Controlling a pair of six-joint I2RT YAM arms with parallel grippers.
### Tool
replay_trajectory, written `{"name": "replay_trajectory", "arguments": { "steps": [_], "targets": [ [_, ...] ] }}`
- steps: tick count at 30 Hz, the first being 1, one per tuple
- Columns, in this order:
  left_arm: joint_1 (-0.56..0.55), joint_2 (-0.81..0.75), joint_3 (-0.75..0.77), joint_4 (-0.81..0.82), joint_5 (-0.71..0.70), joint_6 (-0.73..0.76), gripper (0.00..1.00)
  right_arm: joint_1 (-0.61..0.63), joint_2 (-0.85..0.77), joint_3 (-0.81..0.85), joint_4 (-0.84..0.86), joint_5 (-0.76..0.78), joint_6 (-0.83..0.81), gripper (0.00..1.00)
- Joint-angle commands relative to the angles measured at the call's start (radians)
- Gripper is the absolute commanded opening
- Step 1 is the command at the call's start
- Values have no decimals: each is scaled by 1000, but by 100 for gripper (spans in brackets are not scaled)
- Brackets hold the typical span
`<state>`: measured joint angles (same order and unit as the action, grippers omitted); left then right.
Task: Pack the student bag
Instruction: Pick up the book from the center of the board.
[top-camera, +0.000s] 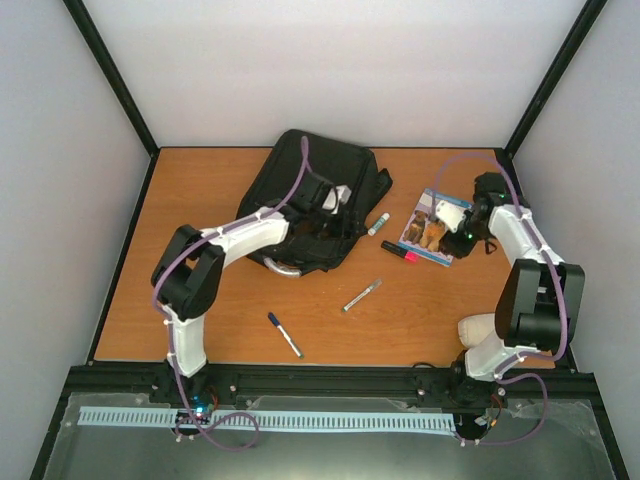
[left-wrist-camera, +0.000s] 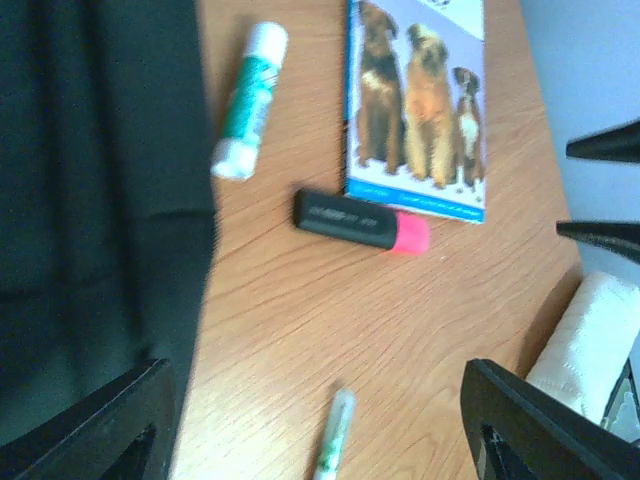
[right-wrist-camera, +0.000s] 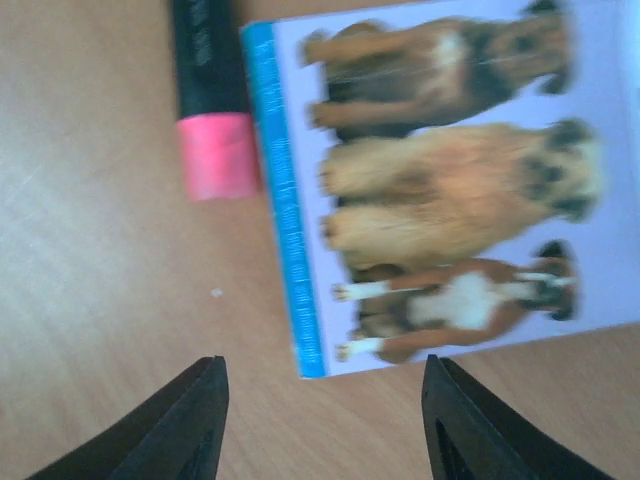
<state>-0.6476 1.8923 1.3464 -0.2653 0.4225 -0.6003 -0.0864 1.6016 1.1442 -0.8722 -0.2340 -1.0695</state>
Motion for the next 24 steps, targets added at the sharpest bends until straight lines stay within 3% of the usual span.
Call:
{"name": "replay_trajectory", "arguments": {
  "steps": [1, 11, 19, 24],
  "targets": [
    [-62, 93, 199, -87, -14, 81, 82, -85, 42, 93, 17, -108, 206, 58],
    [-119, 385, 590, -151, 7, 51, 82, -179, 153, 119, 108, -124, 424, 59],
    [-154, 640, 904, -154, 2, -62, 78, -179, 230, 126, 167, -93, 505, 47],
    [-158, 730, 1026, -185, -61, -100, 79, -180, 257, 122, 201, -51, 556, 45]
  ]
}}
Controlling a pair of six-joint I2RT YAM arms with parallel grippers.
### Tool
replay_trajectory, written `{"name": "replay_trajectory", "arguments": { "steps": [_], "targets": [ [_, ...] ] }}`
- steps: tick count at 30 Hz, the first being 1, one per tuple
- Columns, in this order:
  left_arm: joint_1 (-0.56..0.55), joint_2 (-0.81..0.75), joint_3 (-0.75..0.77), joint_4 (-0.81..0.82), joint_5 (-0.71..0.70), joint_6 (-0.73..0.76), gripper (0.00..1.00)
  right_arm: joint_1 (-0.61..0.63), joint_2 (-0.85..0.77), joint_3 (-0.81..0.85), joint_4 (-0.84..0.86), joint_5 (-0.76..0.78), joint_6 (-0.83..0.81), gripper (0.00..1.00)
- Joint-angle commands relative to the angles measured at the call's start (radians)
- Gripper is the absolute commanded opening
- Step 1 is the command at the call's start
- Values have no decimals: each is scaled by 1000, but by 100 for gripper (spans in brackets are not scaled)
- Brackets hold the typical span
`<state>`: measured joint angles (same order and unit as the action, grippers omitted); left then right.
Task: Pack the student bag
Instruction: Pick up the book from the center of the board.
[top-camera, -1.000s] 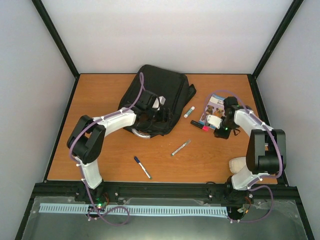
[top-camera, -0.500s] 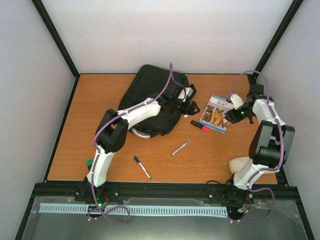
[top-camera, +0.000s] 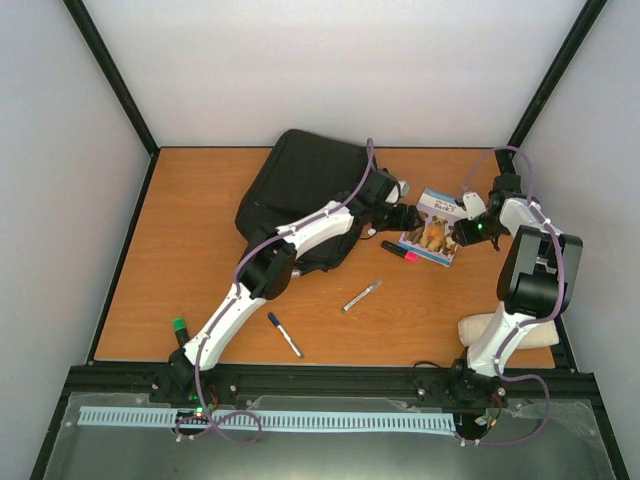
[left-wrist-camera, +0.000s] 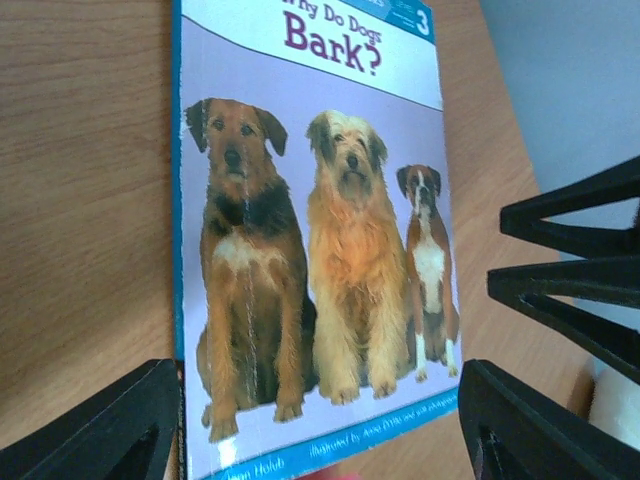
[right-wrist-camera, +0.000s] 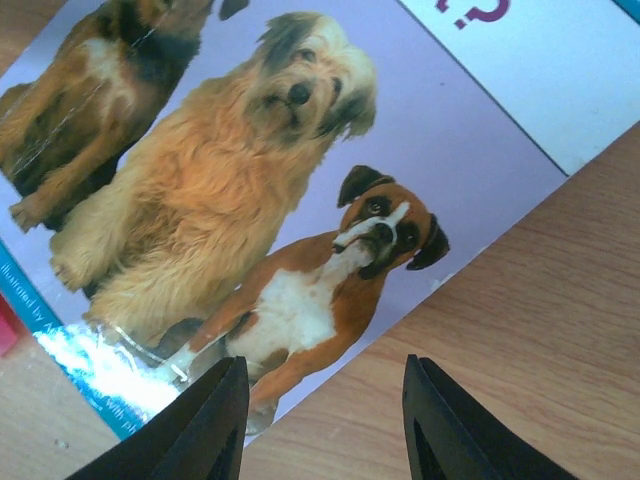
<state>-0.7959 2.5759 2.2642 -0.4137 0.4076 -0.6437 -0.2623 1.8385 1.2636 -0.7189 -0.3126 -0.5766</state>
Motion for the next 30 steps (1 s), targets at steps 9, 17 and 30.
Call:
{"name": "replay_trajectory", "arguments": {
  "steps": [9, 17, 30],
  "targets": [
    [-9, 132, 161, -51, -132, -109, 79, -3, 69, 22, 52, 50, 74, 44],
    [-9, 187, 193, -24, -51, -157, 78, -4, 116, 40, 58, 111, 58, 40],
    [-23, 201, 148, 151, 194, -248, 73, -2, 180, 63, 36, 103, 37, 37]
  ]
}}
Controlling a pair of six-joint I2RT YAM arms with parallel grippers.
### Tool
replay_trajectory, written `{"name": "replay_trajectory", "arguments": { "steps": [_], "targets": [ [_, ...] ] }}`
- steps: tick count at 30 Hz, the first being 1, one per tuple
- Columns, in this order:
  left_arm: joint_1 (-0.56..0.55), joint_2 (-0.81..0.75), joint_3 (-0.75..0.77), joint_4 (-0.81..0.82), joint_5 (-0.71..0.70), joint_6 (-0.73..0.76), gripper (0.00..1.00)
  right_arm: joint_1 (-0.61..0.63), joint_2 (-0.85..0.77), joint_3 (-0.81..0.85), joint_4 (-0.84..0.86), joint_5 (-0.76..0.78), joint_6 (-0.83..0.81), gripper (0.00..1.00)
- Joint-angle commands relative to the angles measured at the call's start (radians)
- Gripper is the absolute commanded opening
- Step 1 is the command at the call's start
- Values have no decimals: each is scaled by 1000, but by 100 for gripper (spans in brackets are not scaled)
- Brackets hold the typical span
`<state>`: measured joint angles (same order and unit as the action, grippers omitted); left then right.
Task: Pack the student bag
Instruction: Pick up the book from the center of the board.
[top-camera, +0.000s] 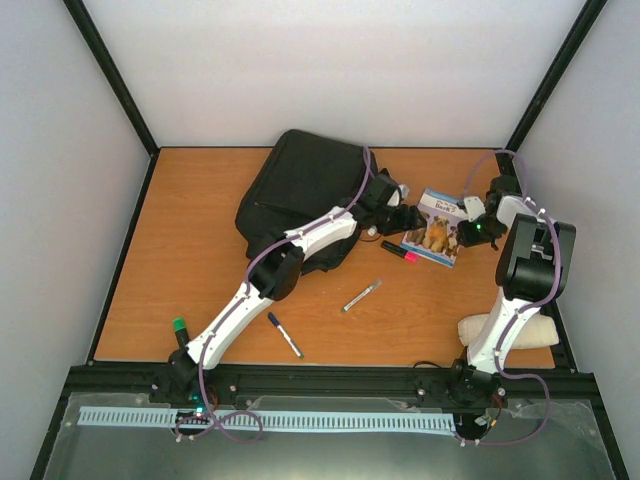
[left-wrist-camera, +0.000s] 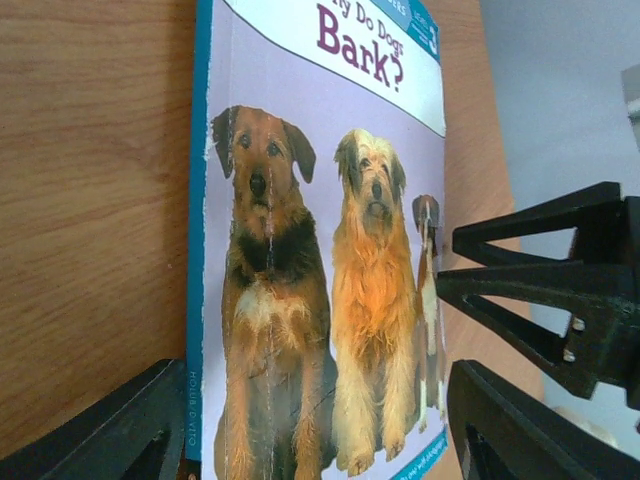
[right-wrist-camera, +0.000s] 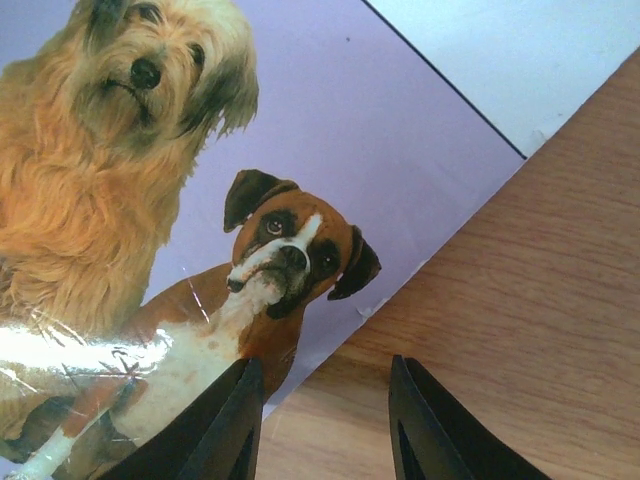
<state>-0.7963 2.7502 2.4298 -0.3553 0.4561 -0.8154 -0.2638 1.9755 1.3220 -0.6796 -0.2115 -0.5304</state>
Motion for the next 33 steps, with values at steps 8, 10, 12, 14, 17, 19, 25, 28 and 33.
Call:
{"name": "replay_trajectory", "arguments": {
  "steps": [8, 10, 12, 14, 17, 19, 25, 28, 33],
  "targets": [
    [-22, -6, -43, 261, 197, -186, 65, -1, 45, -16, -3, -3, -14, 37],
    [-23, -2, -38, 290, 203, -228, 61, 0, 43, -20, -3, -4, -15, 36],
    [-23, 9, -26, 301, 211, -266, 54, -1, 42, -20, -3, -4, -15, 36],
    [-24, 17, -10, 281, 211, -272, 49, -1, 39, -21, -3, -5, -15, 37],
    [-24, 17, -2, 238, 204, -267, 39, -1, 36, -19, -3, -7, -14, 37],
    [-24, 12, -3, 213, 199, -253, 34, -1, 36, -21, -2, -9, -12, 37],
    [-24, -11, -10, 170, 184, -210, 12, -1, 19, -28, 0, -27, 3, 37],
    [-24, -26, -10, 164, 179, -179, 4, -7, -18, -24, -11, -53, 4, 37],
    [-19, -38, 69, 162, 184, -117, 1, -85, -146, 61, -109, -199, 21, 42]
  ]
}}
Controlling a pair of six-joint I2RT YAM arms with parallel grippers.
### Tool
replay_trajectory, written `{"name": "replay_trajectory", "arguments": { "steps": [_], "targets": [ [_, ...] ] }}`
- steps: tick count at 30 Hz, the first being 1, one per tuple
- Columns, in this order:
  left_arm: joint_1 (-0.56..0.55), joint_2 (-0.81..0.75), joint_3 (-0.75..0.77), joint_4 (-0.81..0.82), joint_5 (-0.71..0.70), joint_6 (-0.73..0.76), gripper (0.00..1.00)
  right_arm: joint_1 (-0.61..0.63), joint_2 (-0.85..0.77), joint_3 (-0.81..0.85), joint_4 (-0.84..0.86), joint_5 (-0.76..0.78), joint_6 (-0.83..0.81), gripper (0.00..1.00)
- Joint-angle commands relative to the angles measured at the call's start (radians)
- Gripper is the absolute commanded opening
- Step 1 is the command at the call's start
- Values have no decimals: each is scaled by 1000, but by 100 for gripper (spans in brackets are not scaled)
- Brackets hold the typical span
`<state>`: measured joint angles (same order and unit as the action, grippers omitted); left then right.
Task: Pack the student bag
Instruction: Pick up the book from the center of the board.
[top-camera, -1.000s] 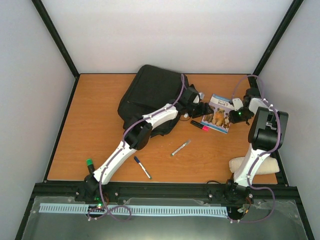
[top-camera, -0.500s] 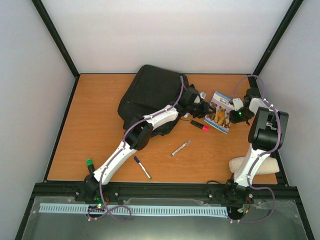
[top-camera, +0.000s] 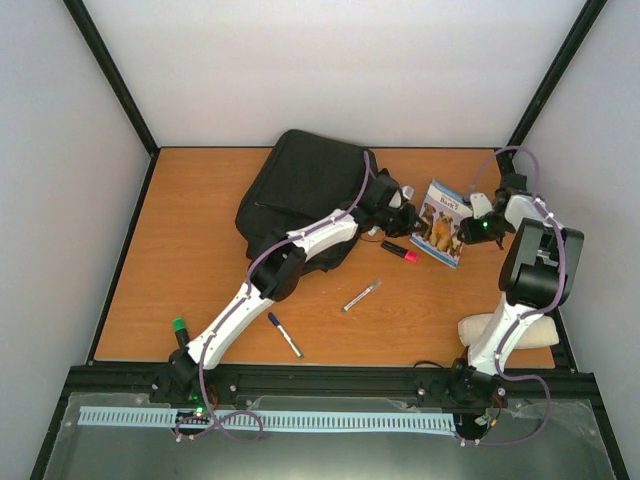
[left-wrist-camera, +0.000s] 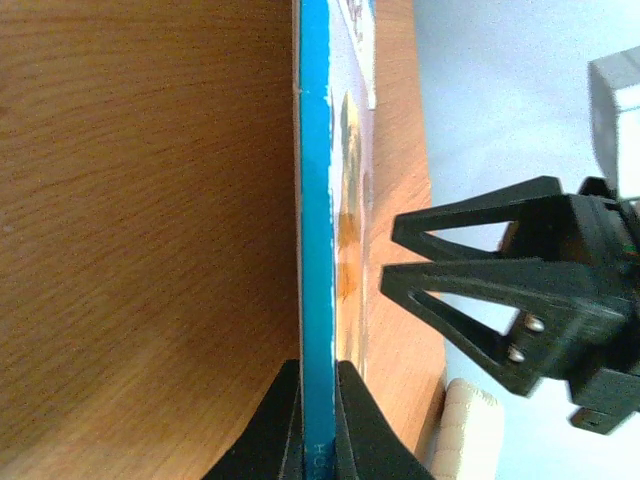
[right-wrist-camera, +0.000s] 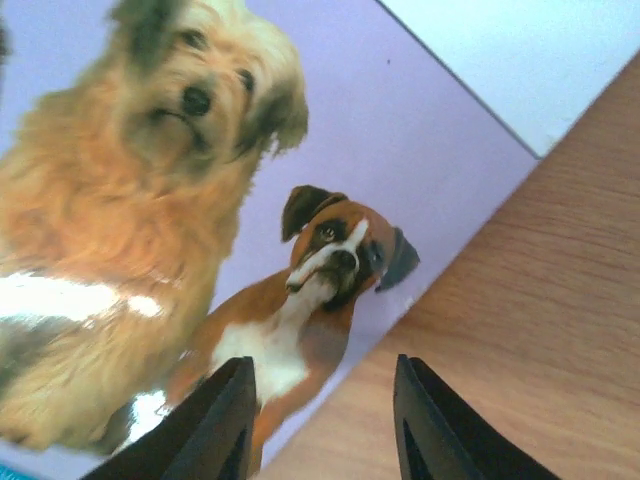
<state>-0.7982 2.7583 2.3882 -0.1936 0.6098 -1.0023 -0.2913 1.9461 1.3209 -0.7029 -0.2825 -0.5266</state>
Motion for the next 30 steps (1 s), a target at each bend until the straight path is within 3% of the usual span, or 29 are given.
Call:
{"name": "replay_trajectory", "arguments": {
  "steps": [1, 8, 14, 21, 26, 30],
  "targets": [
    [-15, -50, 132, -1, 39, 76, 1, -73, -145, 85, -109, -140, 12, 44],
    [-8, -219, 94, -141, 20, 282, 1, -103, -342, 172, -216, -196, -60, 63],
    [13, -422, -74, -322, -22, 450, 1, -113, -427, 213, -310, -461, -192, 69],
    [22, -672, -315, -533, -43, 694, 1, -112, -380, 307, -430, -635, -286, 70],
    [24, -858, -526, -639, -31, 826, 1, -102, -323, 330, -606, -776, -499, 73],
    [26, -1013, -710, -648, -17, 910, 1, -13, -268, 326, -796, -821, -701, 74]
  ]
}}
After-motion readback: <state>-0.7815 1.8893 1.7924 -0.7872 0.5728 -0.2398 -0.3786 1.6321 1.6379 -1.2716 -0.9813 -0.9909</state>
